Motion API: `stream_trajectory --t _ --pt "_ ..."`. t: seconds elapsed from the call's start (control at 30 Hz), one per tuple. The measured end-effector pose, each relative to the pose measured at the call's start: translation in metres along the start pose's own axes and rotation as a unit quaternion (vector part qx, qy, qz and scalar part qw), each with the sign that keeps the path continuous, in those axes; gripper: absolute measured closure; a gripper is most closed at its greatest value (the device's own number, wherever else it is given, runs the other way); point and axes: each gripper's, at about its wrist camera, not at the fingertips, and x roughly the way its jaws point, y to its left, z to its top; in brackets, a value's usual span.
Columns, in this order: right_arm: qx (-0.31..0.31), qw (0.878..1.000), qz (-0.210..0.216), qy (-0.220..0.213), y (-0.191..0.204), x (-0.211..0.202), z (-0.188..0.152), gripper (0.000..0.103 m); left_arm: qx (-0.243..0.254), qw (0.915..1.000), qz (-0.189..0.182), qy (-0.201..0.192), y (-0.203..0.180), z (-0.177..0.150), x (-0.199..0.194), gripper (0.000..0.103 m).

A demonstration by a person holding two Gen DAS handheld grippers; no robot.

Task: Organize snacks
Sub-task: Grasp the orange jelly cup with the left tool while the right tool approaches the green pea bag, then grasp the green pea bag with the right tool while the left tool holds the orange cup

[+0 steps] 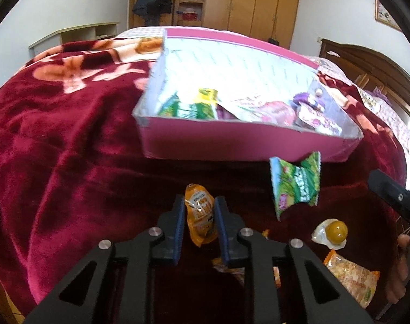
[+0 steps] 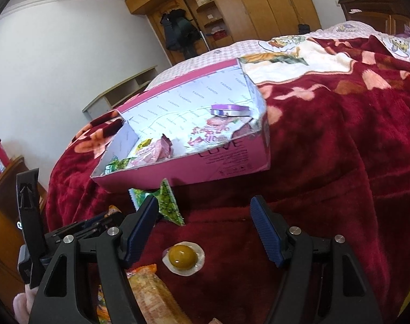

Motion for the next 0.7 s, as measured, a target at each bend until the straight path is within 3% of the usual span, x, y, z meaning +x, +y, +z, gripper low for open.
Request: stream_trajectory --t 0.2,0.47,0.7 --pt "-0.031 0.999 -0.001 0.024 0.020 0.008 -0.001 0.031 -0.016 0.9997 0.020 -0.003 0.018 -0.002 -0.001 0.081" --pt "-0.085 0.993 -0.012 0.082 0.053 0.037 -0.003 0.031 -0.028 0.9996 0.006 -0.006 0.025 -0.009 0.001 0.080" --pt "-0.117 0.984 -0.046 0.127 0.071 0.070 0.000 0.031 -0.047 0.9988 -0.014 -0.003 0.036 -0.009 0.005 0.078"
